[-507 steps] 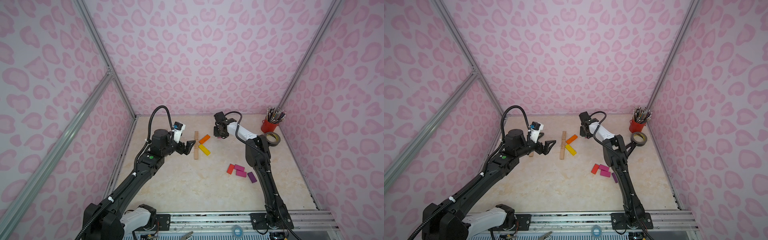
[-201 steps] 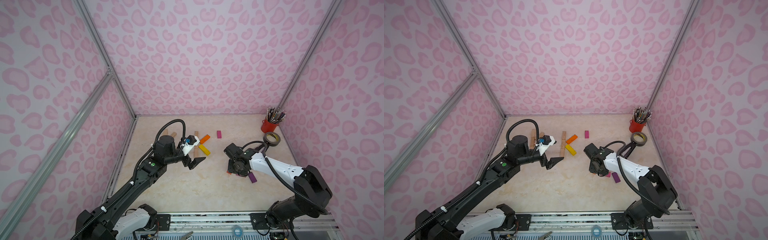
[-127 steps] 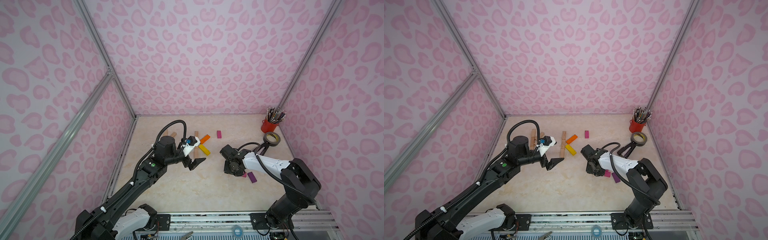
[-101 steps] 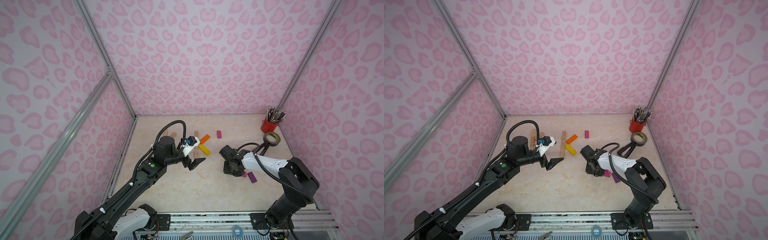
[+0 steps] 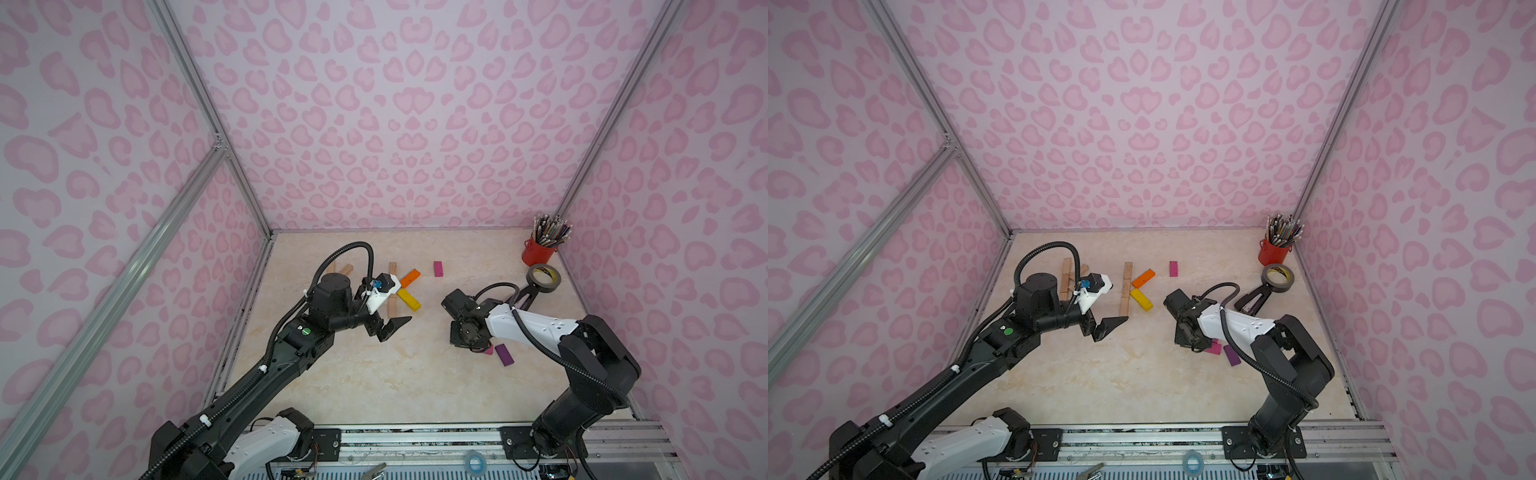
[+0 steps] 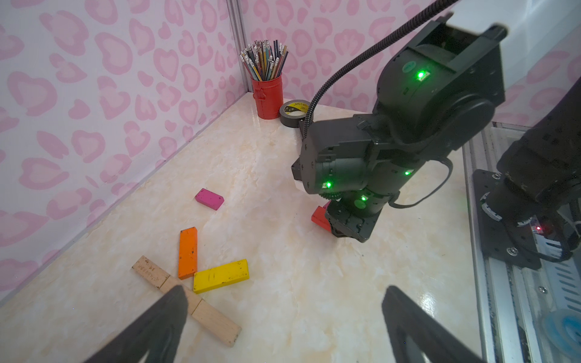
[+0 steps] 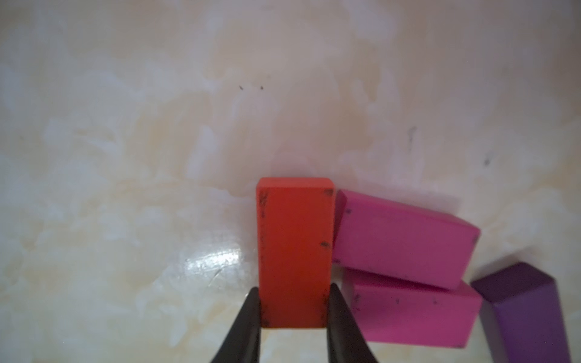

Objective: Assemble the letter k with building blocks
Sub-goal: Pick up the building block from the center of the board, then place the building block at the center of the board.

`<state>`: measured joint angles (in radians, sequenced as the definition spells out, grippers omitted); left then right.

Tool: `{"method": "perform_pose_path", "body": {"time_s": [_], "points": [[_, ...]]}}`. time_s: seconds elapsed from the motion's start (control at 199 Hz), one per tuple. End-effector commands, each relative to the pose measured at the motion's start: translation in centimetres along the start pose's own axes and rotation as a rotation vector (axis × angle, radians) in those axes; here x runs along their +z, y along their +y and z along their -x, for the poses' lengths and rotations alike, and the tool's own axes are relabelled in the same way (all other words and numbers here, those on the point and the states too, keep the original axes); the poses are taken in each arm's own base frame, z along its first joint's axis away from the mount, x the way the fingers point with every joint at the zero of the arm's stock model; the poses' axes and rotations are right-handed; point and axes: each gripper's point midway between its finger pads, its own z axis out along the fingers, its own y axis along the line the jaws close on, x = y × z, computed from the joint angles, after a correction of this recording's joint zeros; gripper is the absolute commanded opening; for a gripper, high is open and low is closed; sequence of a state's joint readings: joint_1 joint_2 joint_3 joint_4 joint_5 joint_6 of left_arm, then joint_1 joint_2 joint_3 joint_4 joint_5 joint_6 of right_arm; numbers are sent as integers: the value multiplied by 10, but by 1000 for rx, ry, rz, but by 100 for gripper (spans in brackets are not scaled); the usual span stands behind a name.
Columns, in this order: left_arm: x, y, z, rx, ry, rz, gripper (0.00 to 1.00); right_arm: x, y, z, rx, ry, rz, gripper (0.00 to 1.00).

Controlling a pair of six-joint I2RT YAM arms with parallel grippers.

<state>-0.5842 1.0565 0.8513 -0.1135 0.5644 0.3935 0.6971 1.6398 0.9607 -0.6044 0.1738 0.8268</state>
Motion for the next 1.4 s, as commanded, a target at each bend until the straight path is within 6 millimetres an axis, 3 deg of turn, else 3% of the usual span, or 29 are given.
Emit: {"method": "perform_pose_path", "body": {"time_s": [0.0,0.271,0.668,0.919,1.397], "points": [[1,2,0,9,1,9,98,-7,7,15,-134,-12,45,24],[2,5,-2,2,17,23,98,-11,20,62,-213,21,93,23],[4,17,-6,-42,37,81,99,14,46,110,-164,31,116,24],[9,33,-7,-161,39,139,99,32,53,124,-135,34,107,24],[8,32,-9,-135,55,122,99,50,59,130,-134,54,103,28]]}}
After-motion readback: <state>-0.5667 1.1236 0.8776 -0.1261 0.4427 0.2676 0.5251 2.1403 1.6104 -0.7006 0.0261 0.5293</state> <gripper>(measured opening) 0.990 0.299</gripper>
